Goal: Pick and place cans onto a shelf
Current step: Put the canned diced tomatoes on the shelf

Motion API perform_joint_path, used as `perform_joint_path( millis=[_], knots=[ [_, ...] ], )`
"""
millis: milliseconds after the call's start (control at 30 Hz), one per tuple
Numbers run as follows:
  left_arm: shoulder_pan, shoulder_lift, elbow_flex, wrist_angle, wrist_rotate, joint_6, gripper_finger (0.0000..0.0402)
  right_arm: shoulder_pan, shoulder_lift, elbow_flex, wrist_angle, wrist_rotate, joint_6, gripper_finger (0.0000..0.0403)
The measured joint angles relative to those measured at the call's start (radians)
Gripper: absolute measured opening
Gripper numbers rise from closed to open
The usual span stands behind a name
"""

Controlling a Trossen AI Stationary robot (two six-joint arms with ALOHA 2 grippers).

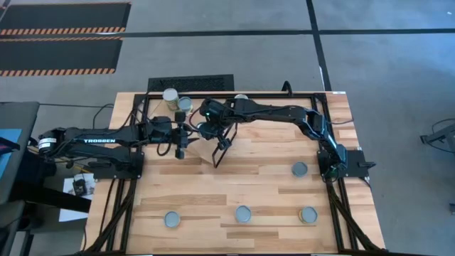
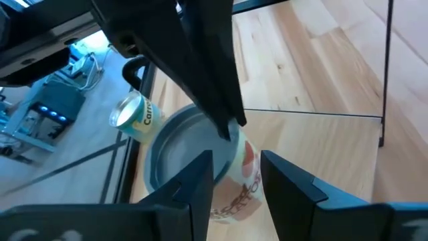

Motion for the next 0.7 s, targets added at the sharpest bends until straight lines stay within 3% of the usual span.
perform_joint_path(
  millis=[467,700],
  knots=[
    [-0.001,0.001,-0.002,-0.014,0.034,-0.001,0.0108,0.014,0.0,0.002,0.005,-0.044,-0.011,0.0015],
    [-0.001,0.002,-0.002,-0.035,0.05,0.043,0.0039,0.015,0.0,0.002,0.016,-0.053,-0.015,0.0016]
  ],
)
